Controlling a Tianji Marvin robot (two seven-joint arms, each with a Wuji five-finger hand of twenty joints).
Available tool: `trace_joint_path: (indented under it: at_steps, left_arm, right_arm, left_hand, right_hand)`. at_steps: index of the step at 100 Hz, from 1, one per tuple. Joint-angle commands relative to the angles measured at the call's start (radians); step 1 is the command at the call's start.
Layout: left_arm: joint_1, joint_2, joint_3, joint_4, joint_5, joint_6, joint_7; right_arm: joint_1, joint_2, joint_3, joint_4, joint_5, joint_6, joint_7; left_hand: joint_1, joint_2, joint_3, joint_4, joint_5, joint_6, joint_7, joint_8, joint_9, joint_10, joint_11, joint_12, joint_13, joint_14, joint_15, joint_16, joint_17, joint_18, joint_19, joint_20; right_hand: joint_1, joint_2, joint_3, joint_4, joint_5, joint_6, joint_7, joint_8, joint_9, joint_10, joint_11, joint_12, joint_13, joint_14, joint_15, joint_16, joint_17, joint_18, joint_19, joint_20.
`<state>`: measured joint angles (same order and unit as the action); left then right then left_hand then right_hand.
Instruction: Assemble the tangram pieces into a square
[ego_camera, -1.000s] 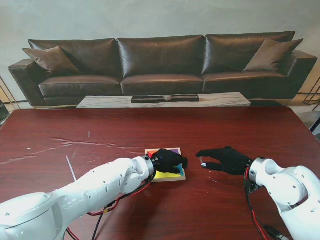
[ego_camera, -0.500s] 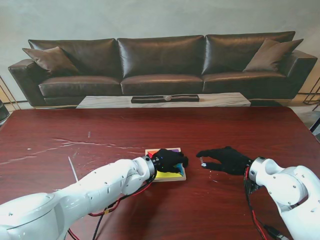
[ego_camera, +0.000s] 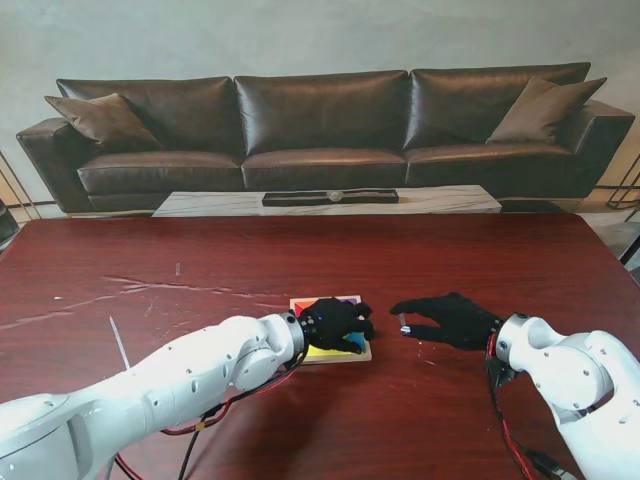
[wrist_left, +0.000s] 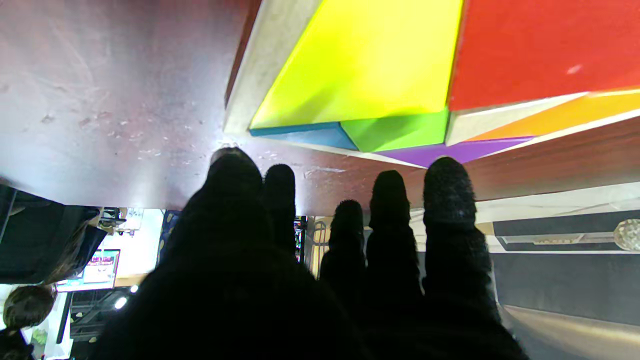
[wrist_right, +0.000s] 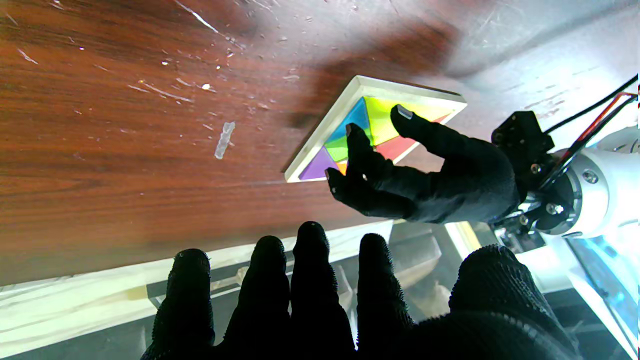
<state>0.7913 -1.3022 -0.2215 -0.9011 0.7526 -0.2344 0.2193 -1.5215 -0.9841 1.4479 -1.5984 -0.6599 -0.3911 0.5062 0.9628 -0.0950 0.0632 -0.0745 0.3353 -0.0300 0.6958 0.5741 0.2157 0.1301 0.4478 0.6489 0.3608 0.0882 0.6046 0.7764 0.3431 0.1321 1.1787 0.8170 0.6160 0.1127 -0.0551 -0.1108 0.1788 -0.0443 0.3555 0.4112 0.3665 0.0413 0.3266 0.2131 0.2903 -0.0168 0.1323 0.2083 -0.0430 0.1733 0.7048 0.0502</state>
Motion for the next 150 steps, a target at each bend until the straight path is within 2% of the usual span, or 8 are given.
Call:
trace_joint_path:
  at_steps: [1,19,49,69,83,107,131,150]
  left_arm:
    - [0.005,0.017,-0.001,-0.008,0.008,-0.001,-0.008]
    - [0.015,0.050,-0.005,-0.037,0.029,0.004,-0.033]
    - [0.051,0.071,-0.046,-0.071,0.056,0.041,0.002]
    - [0.132,0.113,-0.168,-0.181,0.099,0.114,0.028]
    - [0.230,0.157,-0.306,-0.317,0.142,0.186,-0.011]
    - [0.426,0.214,-0.540,-0.554,0.241,0.273,-0.129]
    - [0.585,0.246,-0.690,-0.731,0.331,0.320,-0.279]
    - [0.668,0.256,-0.762,-0.804,0.349,0.332,-0.354]
  right_arm:
    - [-0.005,-0.002,-0.004,-0.006,-0.003,0.000,-0.002]
    - [-0.006,-0.002,-0.004,-0.008,-0.003,0.002,-0.001]
    - [-0.004,-0.002,-0.010,-0.012,-0.005,0.004,-0.002]
    - [-0.007,-0.004,-0.009,-0.016,-0.008,0.002,-0.008]
    - [-0.008,-0.005,-0.010,-0.018,-0.012,-0.001,-0.015]
    - [-0.018,-0.007,-0.007,-0.030,-0.022,-0.005,-0.032]
    - [-0.027,-0.012,-0.007,-0.034,-0.041,-0.011,-0.061]
    - [-0.033,-0.015,-0.007,-0.034,-0.054,-0.013,-0.083]
  left_hand:
    - [0.005,0.041,-0.039,0.045,0.039,-0.018,-0.037,-0.028,-0.036,0.025,-0.049,-0.036,-0.062,0.026,-0.055,-0.032,-0.052,0.033,-0.061,0.015]
    - [0.030,0.049,-0.056,0.043,0.127,-0.037,-0.068,-0.090,-0.037,0.013,-0.096,-0.068,-0.136,0.051,-0.121,-0.081,-0.154,0.054,-0.177,-0.013]
    - [0.029,0.052,-0.062,0.044,0.092,-0.044,-0.080,-0.102,-0.040,0.012,-0.114,-0.075,-0.134,0.049,-0.114,-0.081,-0.154,0.053,-0.176,-0.009]
    - [0.008,0.070,-0.062,0.049,0.046,-0.015,-0.116,-0.109,-0.039,0.012,-0.113,-0.069,-0.129,0.053,-0.117,-0.086,-0.149,0.057,-0.176,-0.008]
    - [-0.034,0.107,-0.061,0.058,0.013,0.022,-0.184,-0.115,-0.041,0.013,-0.128,-0.080,-0.129,0.068,-0.153,-0.115,-0.167,0.069,-0.213,-0.026]
    - [-0.072,0.116,-0.073,0.061,-0.029,0.074,-0.312,-0.133,-0.045,0.020,-0.208,-0.156,-0.132,0.095,-0.300,-0.230,-0.212,0.098,-0.382,-0.157]
    - [-0.117,0.135,-0.080,0.061,-0.043,0.085,-0.433,-0.149,-0.007,0.057,-0.309,-0.259,-0.173,0.101,-0.425,-0.344,-0.300,0.115,-0.559,-0.295]
    - [-0.149,0.152,-0.085,0.060,-0.059,0.114,-0.524,-0.172,0.008,0.043,-0.377,-0.340,-0.231,0.079,-0.507,-0.445,-0.373,0.061,-0.759,-0.446]
  right_hand:
    - [0.013,0.005,0.004,0.026,0.016,0.001,0.003,-0.009,0.015,0.000,0.010,0.001,0.014,-0.006,-0.004,0.012,-0.015,0.007,-0.004,-0.018]
    - [0.013,0.005,0.004,0.026,0.017,0.000,0.003,-0.009,0.016,0.000,0.010,0.001,0.015,-0.006,-0.004,0.012,-0.014,0.008,-0.004,-0.018]
    - [0.013,0.006,0.004,0.026,0.017,0.000,0.003,-0.009,0.017,0.000,0.011,0.001,0.015,-0.006,-0.004,0.012,-0.015,0.007,-0.004,-0.018]
    - [0.013,0.005,0.004,0.026,0.017,0.001,0.003,-0.009,0.016,0.000,0.010,0.001,0.015,-0.005,-0.004,0.012,-0.014,0.007,-0.004,-0.018]
    - [0.013,0.003,0.004,0.026,0.014,0.002,0.002,-0.009,0.009,0.001,0.008,0.001,0.012,-0.004,-0.005,0.012,-0.013,0.008,-0.003,-0.018]
    - [0.009,-0.003,0.001,0.025,0.005,0.009,-0.002,-0.011,-0.015,0.001,0.000,-0.002,-0.003,-0.002,-0.008,0.010,-0.009,0.006,-0.002,-0.017]
    - [0.000,-0.019,-0.001,0.025,-0.021,0.023,-0.013,-0.015,-0.074,-0.005,-0.008,-0.005,-0.042,-0.007,-0.013,0.006,-0.008,-0.029,-0.008,-0.019]
    - [-0.013,-0.026,-0.001,0.026,-0.032,0.029,-0.021,-0.019,-0.104,-0.016,-0.024,-0.015,-0.064,-0.025,-0.008,0.004,-0.009,-0.060,-0.016,-0.021]
